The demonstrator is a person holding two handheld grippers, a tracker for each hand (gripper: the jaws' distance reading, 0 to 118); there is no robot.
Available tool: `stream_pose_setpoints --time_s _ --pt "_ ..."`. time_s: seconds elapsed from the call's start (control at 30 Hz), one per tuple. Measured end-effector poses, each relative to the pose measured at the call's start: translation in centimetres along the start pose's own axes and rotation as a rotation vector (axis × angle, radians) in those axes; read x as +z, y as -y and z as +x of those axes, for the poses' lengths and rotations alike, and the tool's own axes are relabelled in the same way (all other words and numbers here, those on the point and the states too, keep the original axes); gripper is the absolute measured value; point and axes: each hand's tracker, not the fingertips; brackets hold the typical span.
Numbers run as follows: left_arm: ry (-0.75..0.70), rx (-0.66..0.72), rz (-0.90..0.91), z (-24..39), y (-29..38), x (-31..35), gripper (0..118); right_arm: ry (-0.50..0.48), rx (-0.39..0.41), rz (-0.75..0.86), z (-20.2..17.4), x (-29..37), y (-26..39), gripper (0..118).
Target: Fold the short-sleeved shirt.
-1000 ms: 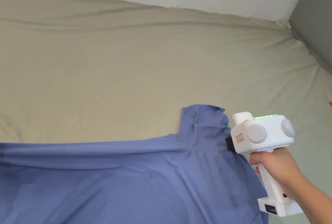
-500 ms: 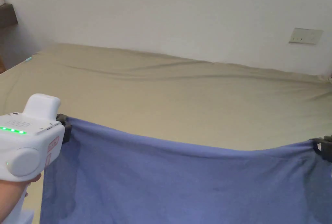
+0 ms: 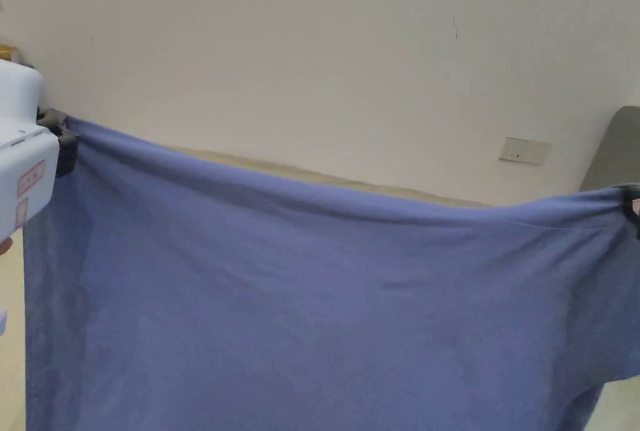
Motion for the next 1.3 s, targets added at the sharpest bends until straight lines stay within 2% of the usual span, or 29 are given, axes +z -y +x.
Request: stream_pose_setpoints --time_s 0.1,0.17,0.23,0.37,0.5,0.6,0.7,0.9,1.13,1.27,1.3 --pt "-0.025 0.03 0.064 -1.3 -2.3 2.5 0 0.033 0.032 0.092 0.7 2.1 -1.5 5" --pt "-0.073 0.012 0.111 -1.6 -3.9 3.9 0 0.034 0.026 0.123 1.2 3.2 -2.6 5" --pt "-0.12 -0.01 0.162 -1.6 -5.5 5.2 1 0.044 0.015 0.162 0.1 5.4 -4.2 5" --pt "-0.107 0.019 0.19 -2.5 -8.6 6.3 0 0.08 -0.006 0.218 -0.2 7.1 -6.6 5" --pt "-0.105 0.019 0.243 -3.2 -11.4 6.8 0 0.09 -0.048 0.241 1.1 7.5 -8.6 5" --pt "-0.034 0.096 0.257 -4.2 -13.0 6.4 0 0.099 -0.094 0.258 1.7 7.7 -9.6 5" --pt "-0.057 0.057 0.247 -4.3 -14.1 5.3 1 0.108 -0.106 0.275 2.2 7.4 -10.4 5" --pt "-0.05 0.057 0.229 -4.1 -15.5 2.7 0 0.151 -0.036 0.295 1.5 6.0 -12.6 5" --pt "-0.04 0.04 0.151 -2.9 -16.2 -2.6 0 0.16 -0.018 0.276 1.7 1.2 -14.3 5" --pt "-0.049 0.001 0.106 -1.5 -16.4 -6.9 0 0.208 0.073 0.309 1.0 -1.9 -14.4 5" --pt "-0.048 -0.012 0.096 -1.1 -16.4 -8.0 1 0.215 0.072 0.302 0.8 -2.8 -14.5 5"
